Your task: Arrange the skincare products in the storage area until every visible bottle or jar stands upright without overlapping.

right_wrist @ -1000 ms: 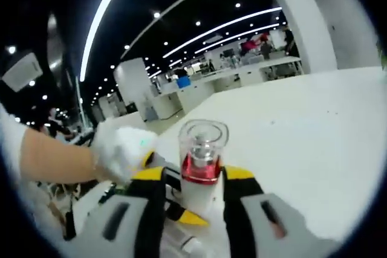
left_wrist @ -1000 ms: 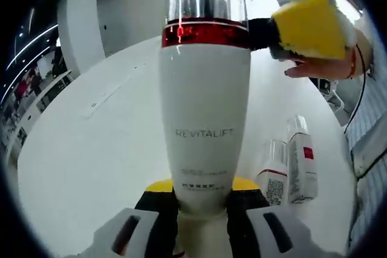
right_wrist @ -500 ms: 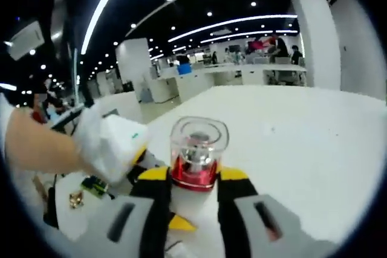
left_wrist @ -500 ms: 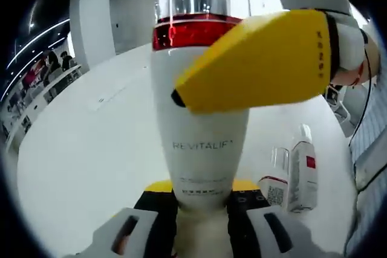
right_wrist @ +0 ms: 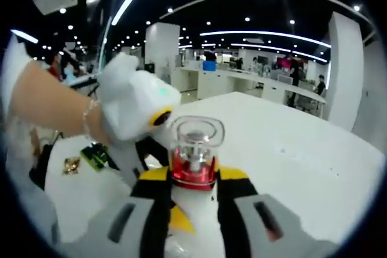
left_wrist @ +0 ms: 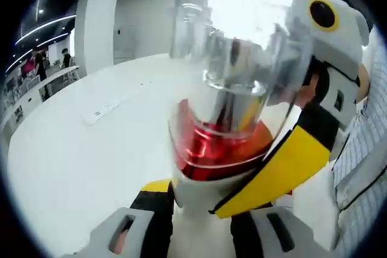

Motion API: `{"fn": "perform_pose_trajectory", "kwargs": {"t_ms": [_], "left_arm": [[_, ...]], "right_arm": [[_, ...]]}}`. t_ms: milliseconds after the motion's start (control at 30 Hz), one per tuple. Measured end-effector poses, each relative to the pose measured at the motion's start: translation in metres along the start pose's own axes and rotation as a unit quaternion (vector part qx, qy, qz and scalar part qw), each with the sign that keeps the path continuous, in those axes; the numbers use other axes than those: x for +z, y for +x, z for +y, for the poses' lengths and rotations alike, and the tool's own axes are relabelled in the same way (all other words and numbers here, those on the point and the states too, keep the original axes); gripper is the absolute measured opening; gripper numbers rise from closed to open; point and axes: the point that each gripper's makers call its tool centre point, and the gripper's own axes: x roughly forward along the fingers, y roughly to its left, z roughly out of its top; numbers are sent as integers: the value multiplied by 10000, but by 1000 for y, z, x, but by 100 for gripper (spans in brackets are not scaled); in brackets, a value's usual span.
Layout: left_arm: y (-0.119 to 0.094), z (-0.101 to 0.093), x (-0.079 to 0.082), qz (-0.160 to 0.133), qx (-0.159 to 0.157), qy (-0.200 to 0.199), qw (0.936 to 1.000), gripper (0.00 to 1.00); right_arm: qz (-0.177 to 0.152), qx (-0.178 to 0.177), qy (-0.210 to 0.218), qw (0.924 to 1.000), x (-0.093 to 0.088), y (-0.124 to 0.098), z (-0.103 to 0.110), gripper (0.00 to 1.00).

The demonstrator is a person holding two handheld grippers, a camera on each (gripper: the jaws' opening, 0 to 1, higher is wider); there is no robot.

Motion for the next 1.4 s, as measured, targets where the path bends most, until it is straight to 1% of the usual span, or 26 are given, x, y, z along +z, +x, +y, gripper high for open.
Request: {"fn": "perform_pose_trajectory", "kwargs": {"t_ms": [67, 167, 200, 267, 300, 400, 533, 700, 800, 933, 1033, 1133, 1300, 1367, 1400], "left_arm": [[-1, -2, 0, -23, -35, -68, 10000, 38], [-3, -4, 1, -81, -8, -89, 9999, 38], [-3, -4, 1, -88, 0, -83, 9999, 38], [-3, -4, -2, -58, 47, -65, 10000, 38], [-4, -4, -4, -17, 72, -60, 10000, 37], [-7, -3, -3, -67, 171, -120, 9998, 37], [-13, -5, -2, -195, 236, -217, 9993, 37], [-19, -6, -6, -300, 331, -310, 9985, 36], [-21, -6, -8, -288, 414, -345, 9981, 33], [-22, -7, -11, -278, 505, -322, 9978, 30], [-22, -9, -13, -257, 578, -251, 9977, 29], [-21, -10, -14, -250, 699, -197, 9970, 26], [-20, -11, -12, -292, 765, -247, 9963, 24], [-19, -10, -9, -315, 867, -320, 9952, 24], [-20, -6, -6, -426, 1052, -317, 9930, 24]], "right_arm": [[15, 41, -90, 10000, 0, -2, 3, 28], [17, -2, -110, 9999, -2, -4, 4, 28], [326, -72, 34, 9994, -14, -5, 2, 28], [605, -146, 2, 9981, -29, -4, -1, 28], [448, -131, 117, 9988, -25, -3, -2, 28], [436, -160, 392, 9981, -26, -7, -4, 29], [407, -158, 395, 9983, -26, -9, -3, 28], [440, -136, 425, 9980, -31, -13, -4, 29], [516, -144, 473, 9974, -38, -17, -3, 29], [530, -190, 447, 9974, -39, -21, -5, 28], [534, -259, 458, 9972, -41, -25, -10, 28], [542, -364, 508, 9966, -43, -28, -18, 27], [532, -451, 529, 9962, -44, -31, -22, 25], [500, -470, 565, 9960, -44, -33, -23, 25], [483, -451, 601, 9960, -44, -33, -21, 25]]}}
